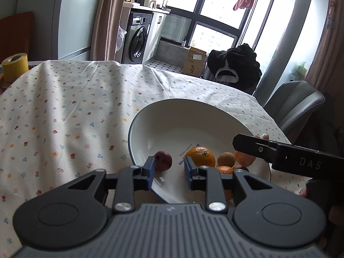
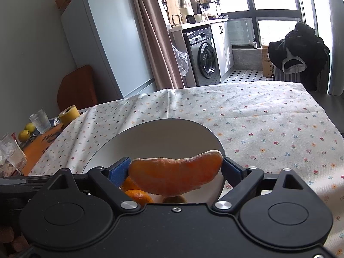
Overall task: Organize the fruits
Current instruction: 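Drop the plum into the bowl with left tool while right tool releases sweet potato, then withdraw both open tools from the bowl toward the loose fruit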
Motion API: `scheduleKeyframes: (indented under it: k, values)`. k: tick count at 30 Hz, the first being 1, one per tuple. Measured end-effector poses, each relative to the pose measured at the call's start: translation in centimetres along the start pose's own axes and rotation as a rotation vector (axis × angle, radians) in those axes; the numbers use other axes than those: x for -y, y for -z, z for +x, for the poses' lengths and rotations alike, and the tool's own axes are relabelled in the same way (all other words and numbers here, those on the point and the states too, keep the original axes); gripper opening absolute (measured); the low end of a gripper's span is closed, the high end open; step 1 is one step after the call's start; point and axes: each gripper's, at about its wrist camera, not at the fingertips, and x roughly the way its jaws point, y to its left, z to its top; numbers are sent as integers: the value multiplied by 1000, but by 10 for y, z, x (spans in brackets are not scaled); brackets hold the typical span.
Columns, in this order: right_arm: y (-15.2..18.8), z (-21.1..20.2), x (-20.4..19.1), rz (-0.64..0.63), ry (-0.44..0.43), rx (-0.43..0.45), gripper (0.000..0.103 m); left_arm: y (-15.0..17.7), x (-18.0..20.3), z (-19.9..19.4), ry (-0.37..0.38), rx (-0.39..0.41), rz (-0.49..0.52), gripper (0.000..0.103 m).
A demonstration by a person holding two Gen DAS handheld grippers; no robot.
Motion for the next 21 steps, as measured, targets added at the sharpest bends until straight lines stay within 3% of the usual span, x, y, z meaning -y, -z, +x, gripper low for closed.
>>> scheduleKeyframes:
  k: [5, 7, 16, 21]
  values:
    - [-5, -6, 0, 6, -2, 31, 92, -4, -4, -16, -6, 33, -13, 38]
    - [-6, -10, 3, 34, -8, 34, 92, -4, -4, -24, -29, 47, -12, 56]
    - [-4, -35, 9, 63, 27, 51, 92, 0, -9, -55, -81, 97, -42, 81]
    - [-3, -52, 7, 63, 30, 60, 93, 3, -13, -75, -99, 117, -59, 89]
